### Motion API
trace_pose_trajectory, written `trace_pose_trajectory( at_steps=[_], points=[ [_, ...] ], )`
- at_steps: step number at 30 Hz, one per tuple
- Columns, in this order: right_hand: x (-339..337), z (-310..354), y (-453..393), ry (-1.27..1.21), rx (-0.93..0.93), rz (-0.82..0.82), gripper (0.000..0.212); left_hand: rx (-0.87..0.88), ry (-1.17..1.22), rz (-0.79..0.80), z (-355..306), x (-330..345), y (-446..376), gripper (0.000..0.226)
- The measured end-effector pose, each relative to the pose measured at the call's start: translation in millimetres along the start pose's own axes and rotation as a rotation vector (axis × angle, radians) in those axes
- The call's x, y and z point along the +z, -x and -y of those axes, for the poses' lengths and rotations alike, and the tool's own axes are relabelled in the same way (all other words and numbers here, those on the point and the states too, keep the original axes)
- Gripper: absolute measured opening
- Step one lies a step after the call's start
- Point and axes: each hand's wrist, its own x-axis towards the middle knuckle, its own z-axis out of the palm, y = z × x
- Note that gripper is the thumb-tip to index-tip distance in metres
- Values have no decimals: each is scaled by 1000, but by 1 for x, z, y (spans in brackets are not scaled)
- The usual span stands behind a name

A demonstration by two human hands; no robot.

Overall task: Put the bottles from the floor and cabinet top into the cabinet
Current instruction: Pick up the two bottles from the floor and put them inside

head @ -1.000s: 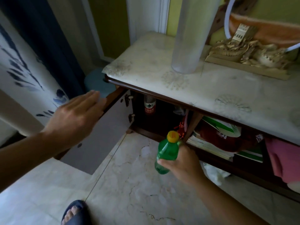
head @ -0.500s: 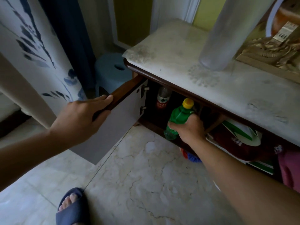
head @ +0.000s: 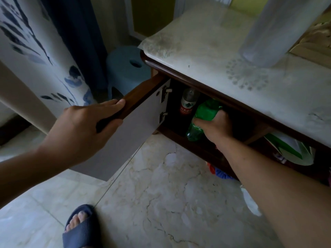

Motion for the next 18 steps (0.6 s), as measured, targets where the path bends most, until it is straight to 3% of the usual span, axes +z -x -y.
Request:
trace_pose_trajectory(
  at_steps=[7, 12, 18],
  points=[
    [4, 7, -14, 24, 8, -93, 65, -29, 24, -19, -1, 2, 0, 44],
    [5, 14, -20, -3, -4, -75, 52, -50, 20, -25, 1, 2, 3, 45],
    [4, 20, -28, -67, 58, 12, 50, -61, 46, -28, 5, 3, 2, 46]
  ],
)
